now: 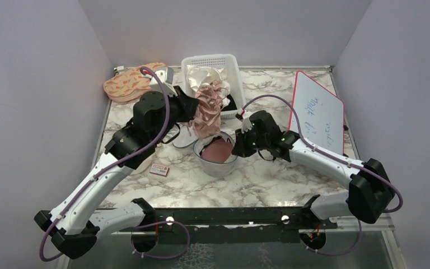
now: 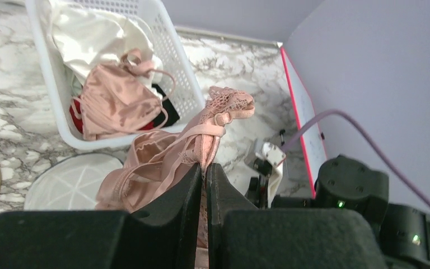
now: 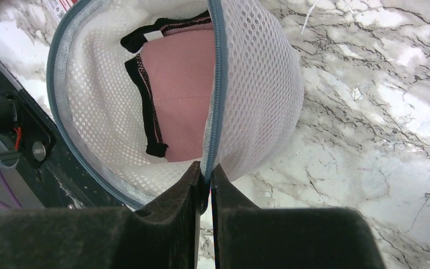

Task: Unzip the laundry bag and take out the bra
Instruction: Place the bra in the bin.

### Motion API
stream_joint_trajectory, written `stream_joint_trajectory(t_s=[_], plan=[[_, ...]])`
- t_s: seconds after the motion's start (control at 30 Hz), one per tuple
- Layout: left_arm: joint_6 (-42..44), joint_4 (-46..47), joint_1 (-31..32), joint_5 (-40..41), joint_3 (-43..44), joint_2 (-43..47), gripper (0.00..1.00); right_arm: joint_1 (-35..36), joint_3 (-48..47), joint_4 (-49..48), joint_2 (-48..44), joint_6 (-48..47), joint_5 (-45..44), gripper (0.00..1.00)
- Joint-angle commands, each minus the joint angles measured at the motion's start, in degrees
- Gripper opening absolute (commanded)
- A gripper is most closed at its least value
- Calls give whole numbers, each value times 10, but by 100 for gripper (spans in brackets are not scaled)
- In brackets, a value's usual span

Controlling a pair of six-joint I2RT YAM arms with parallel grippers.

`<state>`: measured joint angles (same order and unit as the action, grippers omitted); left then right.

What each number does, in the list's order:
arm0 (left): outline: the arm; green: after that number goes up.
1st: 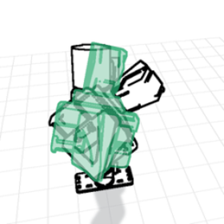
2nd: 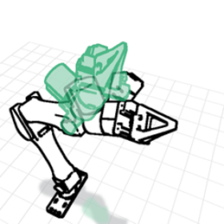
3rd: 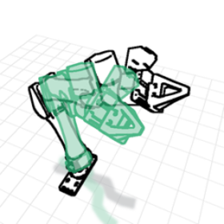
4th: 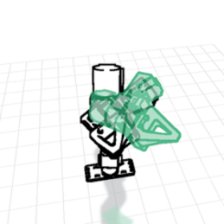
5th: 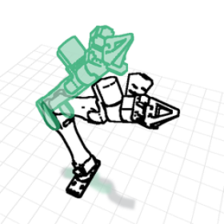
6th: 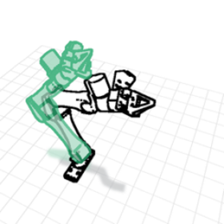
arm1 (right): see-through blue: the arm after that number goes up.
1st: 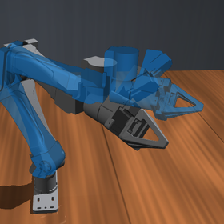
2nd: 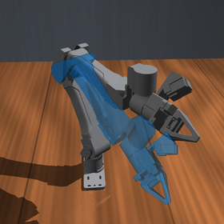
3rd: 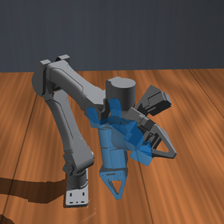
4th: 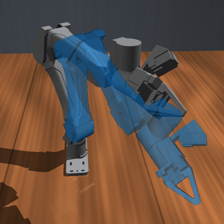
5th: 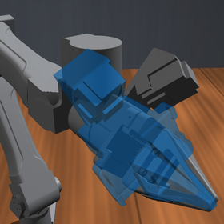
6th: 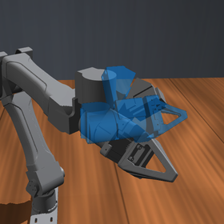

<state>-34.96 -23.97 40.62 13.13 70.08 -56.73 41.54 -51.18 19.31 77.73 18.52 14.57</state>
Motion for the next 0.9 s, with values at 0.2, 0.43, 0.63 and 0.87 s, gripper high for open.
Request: stream_joint_trajectory(t_s=[0.2, 0.43, 0.63, 0.87], plan=[[5, -22, -2, 105, 182, -103, 0, -2, -17, -13, -11, 12, 18, 9], [115, -13, -27, 137, 310, -240, 0, -2, -24, -7, -13, 9, 18, 9], [118, 10, -55, 136, 353, -313, 0, -1, -26, -4, -17, 4, 11, 9], [11, 54, -140, 9, 318, -396, 0, -2, -33, -2, -4, -3, 12, 10]])
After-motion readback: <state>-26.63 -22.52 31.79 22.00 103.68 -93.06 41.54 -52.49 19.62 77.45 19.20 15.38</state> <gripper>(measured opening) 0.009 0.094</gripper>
